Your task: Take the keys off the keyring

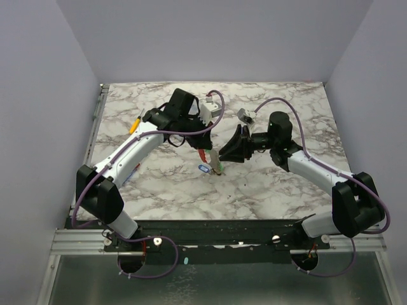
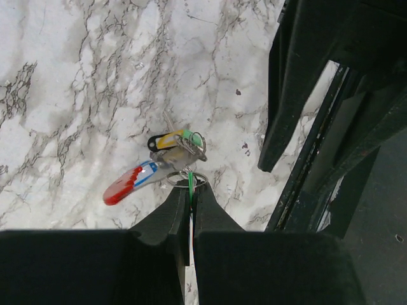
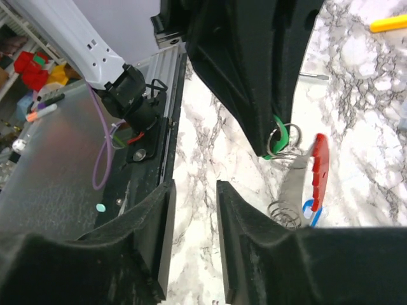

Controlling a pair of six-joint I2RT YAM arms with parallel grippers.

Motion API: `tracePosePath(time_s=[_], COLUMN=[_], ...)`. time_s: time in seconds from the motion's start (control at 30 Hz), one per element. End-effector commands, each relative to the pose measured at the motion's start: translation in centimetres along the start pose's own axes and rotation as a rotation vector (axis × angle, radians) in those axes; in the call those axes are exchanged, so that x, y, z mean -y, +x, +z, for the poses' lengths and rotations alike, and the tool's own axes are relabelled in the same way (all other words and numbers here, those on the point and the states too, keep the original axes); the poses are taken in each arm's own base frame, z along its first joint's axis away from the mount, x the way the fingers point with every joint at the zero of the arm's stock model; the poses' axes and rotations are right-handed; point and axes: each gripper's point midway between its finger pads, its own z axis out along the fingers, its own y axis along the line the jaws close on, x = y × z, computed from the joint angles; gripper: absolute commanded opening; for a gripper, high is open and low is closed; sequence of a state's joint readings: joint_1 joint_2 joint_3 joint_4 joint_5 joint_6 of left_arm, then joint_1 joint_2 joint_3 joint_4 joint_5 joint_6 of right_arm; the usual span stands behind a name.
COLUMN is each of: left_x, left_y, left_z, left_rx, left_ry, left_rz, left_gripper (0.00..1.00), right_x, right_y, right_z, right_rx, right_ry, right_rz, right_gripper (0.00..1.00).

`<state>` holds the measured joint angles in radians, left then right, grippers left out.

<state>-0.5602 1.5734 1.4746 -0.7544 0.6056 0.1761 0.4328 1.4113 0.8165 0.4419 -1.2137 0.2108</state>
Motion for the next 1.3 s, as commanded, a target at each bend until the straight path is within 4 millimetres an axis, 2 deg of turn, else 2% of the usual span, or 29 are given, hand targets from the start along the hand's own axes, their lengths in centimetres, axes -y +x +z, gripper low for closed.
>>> tracePosePath(time_s=[0.0,0.17,0.43,0.9,1.27], left_x=[2.0,2.9,3.2,4.2,4.9], left_y=[-0.4,0.2,0.6,-0.3,-0.5], left_z=[-1.2,-0.8,-0.3,-0.1,-0.2], left_rx=[0.010,-0.053,-0.135,-0.102,-0.091], left_ry=[0.059,0.081,0.081,0.129,0.158], left_rz=[0.086,0.127,0.129,0.081,0.075], left_gripper=[0.00,0.00,0.00,0.00,0.00], right_x=[0.7,0.7,1.2,1.9,2.3], right_y=[-0.9,-0.7,0.5,1.7,1.5], right_z=[0.2,0.1,0.2,0.9,2.3], right_rx=[0.014,0.021,0.003,0.002,0.036], right_ry=[0.042,0.046,0.048,0.080,0.075], right_rz=[0.008,-0.012,-0.017,-0.013,-0.047], right_gripper=[0.43,0.52,0.52,0.56,0.58])
